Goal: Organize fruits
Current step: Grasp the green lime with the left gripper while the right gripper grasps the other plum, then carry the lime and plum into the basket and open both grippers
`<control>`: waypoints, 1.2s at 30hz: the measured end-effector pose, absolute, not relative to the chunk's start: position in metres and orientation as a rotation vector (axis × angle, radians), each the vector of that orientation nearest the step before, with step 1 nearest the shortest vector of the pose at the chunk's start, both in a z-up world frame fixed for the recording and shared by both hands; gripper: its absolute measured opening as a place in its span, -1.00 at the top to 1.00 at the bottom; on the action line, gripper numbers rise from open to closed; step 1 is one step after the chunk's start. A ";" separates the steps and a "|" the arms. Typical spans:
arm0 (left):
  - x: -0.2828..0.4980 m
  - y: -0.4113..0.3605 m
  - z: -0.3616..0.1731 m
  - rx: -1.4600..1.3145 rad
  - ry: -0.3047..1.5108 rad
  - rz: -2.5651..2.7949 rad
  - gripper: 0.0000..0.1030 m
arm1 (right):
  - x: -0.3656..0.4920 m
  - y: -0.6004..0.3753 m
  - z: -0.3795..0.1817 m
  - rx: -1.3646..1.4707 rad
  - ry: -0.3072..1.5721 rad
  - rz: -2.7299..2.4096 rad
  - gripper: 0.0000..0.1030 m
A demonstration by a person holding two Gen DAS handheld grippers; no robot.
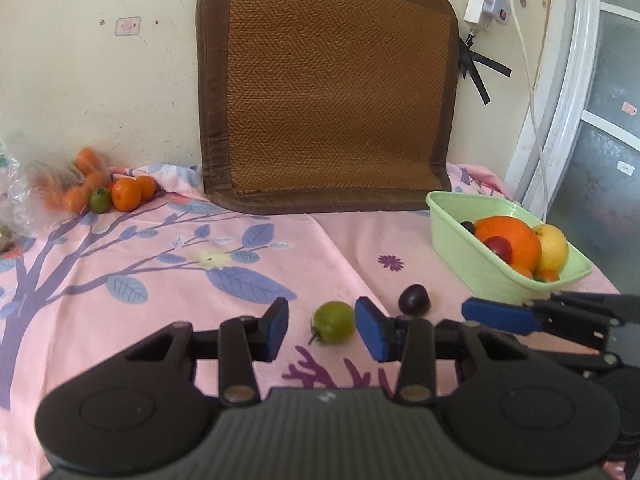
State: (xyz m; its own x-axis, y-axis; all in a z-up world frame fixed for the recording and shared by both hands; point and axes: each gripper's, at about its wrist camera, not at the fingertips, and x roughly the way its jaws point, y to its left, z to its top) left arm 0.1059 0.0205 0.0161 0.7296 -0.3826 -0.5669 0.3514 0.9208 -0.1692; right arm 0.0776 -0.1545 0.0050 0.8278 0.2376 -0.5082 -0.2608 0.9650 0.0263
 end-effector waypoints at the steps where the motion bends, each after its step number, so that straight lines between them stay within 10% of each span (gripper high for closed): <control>1: 0.108 0.020 0.016 -0.049 0.634 -0.410 0.28 | 0.082 -0.153 0.004 -0.054 0.537 0.263 0.44; 36: 0.090 -0.058 0.049 -0.017 0.572 -0.597 0.45 | 0.029 -0.214 0.021 -0.001 0.369 0.100 0.49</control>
State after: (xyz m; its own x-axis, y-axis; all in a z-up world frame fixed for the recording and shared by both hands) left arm 0.0903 -0.0580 0.0488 0.6777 -0.5355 -0.5039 0.5264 0.8318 -0.1761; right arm 0.0293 -0.2139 0.0213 0.9278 0.0979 -0.3600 -0.0981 0.9950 0.0177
